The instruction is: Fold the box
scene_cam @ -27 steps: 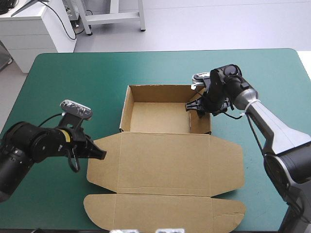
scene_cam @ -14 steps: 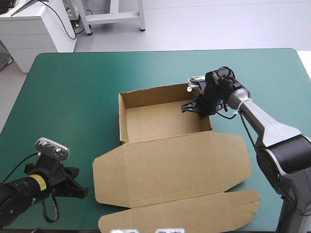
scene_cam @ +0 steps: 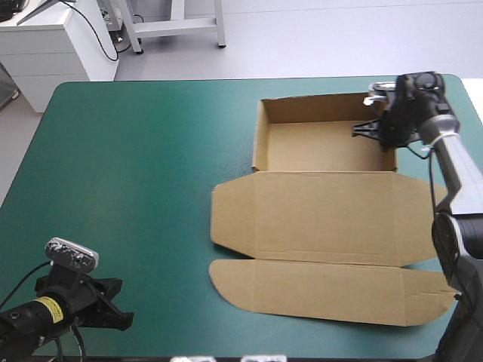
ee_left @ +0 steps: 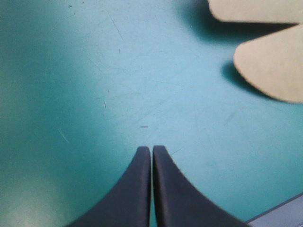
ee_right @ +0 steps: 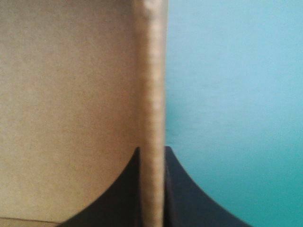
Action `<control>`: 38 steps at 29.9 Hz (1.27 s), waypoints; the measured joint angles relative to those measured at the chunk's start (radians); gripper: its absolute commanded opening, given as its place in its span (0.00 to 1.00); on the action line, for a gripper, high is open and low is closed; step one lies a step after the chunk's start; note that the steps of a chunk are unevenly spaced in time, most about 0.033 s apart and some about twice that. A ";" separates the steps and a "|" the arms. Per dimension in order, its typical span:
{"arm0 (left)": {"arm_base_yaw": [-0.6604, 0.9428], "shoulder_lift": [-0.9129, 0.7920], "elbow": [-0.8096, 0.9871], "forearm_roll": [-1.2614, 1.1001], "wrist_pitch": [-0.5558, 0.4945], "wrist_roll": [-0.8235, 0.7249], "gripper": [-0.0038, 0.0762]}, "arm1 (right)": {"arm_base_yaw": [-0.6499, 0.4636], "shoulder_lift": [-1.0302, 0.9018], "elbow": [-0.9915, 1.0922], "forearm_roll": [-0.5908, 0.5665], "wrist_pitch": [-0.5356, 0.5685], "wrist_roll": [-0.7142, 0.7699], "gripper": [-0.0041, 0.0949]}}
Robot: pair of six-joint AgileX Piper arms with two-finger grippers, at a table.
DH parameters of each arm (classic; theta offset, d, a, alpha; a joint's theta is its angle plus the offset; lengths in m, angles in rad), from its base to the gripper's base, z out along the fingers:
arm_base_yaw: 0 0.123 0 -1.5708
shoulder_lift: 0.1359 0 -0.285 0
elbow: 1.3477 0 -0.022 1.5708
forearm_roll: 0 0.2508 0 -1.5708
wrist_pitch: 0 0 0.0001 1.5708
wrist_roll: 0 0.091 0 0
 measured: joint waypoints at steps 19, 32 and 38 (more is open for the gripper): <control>0.000 0.000 0.004 -0.003 0.001 0.001 0.04 | -0.464 -0.015 -0.002 -0.081 0.007 -0.063 0.54; 0.000 0.000 0.004 -0.004 0.001 0.001 0.04 | -0.465 -0.089 -0.002 -0.022 0.012 -0.172 0.53; 0.000 0.000 0.004 -0.004 0.011 0.001 0.04 | -0.465 -0.241 0.005 0.059 0.019 -0.163 0.52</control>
